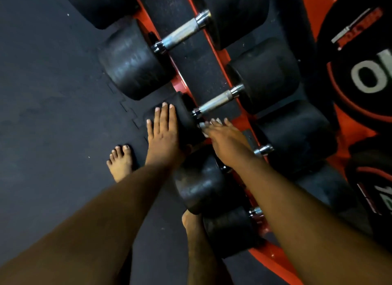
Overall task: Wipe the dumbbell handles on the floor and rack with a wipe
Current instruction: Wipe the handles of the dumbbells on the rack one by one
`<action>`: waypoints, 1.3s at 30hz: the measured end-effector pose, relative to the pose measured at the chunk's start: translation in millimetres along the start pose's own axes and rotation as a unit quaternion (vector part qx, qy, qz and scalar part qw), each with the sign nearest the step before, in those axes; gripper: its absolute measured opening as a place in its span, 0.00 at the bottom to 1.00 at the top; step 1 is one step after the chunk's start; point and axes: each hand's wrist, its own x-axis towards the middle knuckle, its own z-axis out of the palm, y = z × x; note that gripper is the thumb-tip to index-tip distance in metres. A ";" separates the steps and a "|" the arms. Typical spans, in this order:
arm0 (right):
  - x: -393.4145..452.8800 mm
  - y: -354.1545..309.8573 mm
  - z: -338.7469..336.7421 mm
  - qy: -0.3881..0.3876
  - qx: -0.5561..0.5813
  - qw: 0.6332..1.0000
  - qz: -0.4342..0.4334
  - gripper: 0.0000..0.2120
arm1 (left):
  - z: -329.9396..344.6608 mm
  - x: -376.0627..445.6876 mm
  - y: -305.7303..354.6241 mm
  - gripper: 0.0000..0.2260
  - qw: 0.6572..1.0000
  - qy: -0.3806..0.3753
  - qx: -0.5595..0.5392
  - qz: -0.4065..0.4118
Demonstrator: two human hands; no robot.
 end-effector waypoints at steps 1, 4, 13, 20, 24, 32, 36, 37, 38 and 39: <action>-19.2 6.0 2.3 0.026 -0.001 1.000 0.009 0.23 | 9.6 -13.1 5.1 0.51 1.000 0.016 0.003 0.015; -77.8 25.1 15.2 0.058 -0.016 0.996 0.071 0.24 | 46.7 -56.6 23.9 0.46 0.998 0.000 -0.013 0.058; -126.5 68.5 39.2 -0.015 -0.187 0.978 0.087 0.29 | 89.0 -79.5 51.4 0.64 0.991 -0.131 -0.030 -0.004; -115.4 52.5 40.9 -0.048 -0.207 0.977 0.011 0.30 | 86.6 -73.8 48.8 0.69 0.989 -0.147 -0.021 -0.009; -125.2 51.0 49.1 -0.024 -0.173 0.982 0.071 0.30 | 87.1 -71.1 47.7 0.70 0.987 -0.160 -0.013 -0.014; -168.1 24.8 88.7 0.055 0.153 0.979 0.119 0.24 | 81.0 -70.6 46.8 0.68 0.984 -0.176 -0.014 -0.008; -158.2 6.1 76.5 0.145 0.506 0.716 0.458 0.17 | 81.0 -70.4 47.4 0.68 0.986 -0.169 -0.010 -0.007; -143.7 5.1 69.3 0.176 0.579 0.617 0.503 0.15 | 81.6 -70.3 47.2 0.68 0.985 -0.171 -0.008 -0.006; -127.9 3.5 58.3 0.202 0.625 0.542 0.523 0.13 | 81.7 -70.2 47.3 0.68 0.985 -0.172 -0.006 -0.006; -114.6 2.2 47.1 0.212 0.655 0.495 0.529 0.10 | 81.8 -70.1 46.9 0.68 0.985 -0.173 -0.005 -0.006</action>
